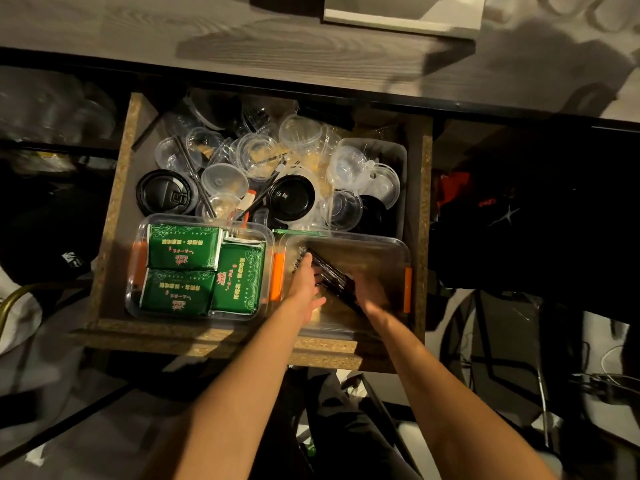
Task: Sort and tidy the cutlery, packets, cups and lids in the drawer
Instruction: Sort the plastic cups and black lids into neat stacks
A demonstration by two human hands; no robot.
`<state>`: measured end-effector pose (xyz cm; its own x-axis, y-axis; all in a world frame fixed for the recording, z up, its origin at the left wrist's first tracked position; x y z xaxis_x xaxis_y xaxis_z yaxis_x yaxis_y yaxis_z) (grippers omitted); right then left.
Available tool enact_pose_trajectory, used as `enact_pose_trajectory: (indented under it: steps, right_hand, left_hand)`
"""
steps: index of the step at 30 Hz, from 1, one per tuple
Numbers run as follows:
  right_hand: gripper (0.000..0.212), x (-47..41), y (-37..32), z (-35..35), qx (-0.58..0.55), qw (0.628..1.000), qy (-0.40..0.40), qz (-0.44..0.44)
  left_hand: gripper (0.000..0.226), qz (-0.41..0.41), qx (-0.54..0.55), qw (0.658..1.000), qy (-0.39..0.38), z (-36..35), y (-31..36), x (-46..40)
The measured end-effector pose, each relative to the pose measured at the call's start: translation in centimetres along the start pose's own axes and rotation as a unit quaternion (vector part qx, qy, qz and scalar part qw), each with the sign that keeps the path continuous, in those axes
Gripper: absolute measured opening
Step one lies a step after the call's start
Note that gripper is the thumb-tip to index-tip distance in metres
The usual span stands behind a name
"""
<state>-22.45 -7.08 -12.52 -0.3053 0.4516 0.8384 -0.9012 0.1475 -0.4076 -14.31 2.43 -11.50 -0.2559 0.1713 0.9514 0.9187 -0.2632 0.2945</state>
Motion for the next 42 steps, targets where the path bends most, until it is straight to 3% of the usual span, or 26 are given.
enact_pose_trajectory:
  steps: [5, 9, 15, 18, 22, 27, 31, 33, 36, 42]
  right_hand:
    - [0.051, 3.7, -2.4, 0.9, -0.117, 0.991, 0.000, 0.066]
    - [0.043, 8.2, -5.7, 1.4, -0.190, 0.969, -0.021, 0.158]
    - [0.044, 12.2, -11.9, -0.8, -0.215, 0.944, -0.032, 0.249]
    - [0.042, 12.7, -15.0, -3.1, -0.221, 0.938, -0.052, 0.261]
    - [0.034, 10.4, -18.4, -7.7, -0.221, 0.947, -0.074, 0.221]
    - [0.018, 4.8, -20.7, -14.0, -0.096, 0.975, -0.023, 0.198]
    - [0.035, 1.9, -23.2, -16.7, 0.021, 0.973, 0.064, 0.221]
    - [0.034, 0.0, -24.1, -18.0, 0.099, 0.968, 0.092, 0.213]
    - [0.027, -2.3, -24.7, -19.3, 0.236, 0.952, 0.084, 0.177]
    - [0.027, -3.0, -25.4, -19.5, 0.336, 0.920, 0.050, 0.195]
  left_hand:
    - [0.061, -0.019, -0.071, 0.997, -0.027, -0.1, 1.5, 2.9]
    - [0.050, -0.120, -0.085, 0.988, -0.039, 0.9, 4.0, 7.3]
    - [0.036, -0.273, -0.007, 0.962, -0.030, 5.5, 9.2, 12.3]
    - [0.026, -0.292, 0.047, 0.955, -0.006, 8.6, 11.7, 12.8]
    - [0.023, -0.292, 0.036, 0.955, 0.031, 13.3, 14.1, 11.6]
    - [0.031, -0.271, 0.028, 0.960, 0.056, 18.4, 17.2, 8.2]
    - [0.039, -0.285, -0.003, 0.957, 0.050, 21.3, 19.4, 5.0]
    - [0.039, -0.282, -0.037, 0.957, 0.059, 22.4, 19.9, 2.4]
    - [0.036, -0.285, -0.084, 0.954, 0.051, 22.9, 20.5, 0.2]
    - [0.030, -0.294, -0.114, 0.948, 0.042, 23.3, 20.9, -0.8]
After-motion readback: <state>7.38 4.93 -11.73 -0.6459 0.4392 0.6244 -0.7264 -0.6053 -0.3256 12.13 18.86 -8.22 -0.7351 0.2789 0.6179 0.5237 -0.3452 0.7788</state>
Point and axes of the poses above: each hand's wrist, its own x-axis away from the middle knuckle, its own z-axis out of the back of the hand, y = z × x, the point moved 1 cm from there along -x, towards the middle knuckle, and after that the axes turned 7 degrees about x, right-handed, at the moved point
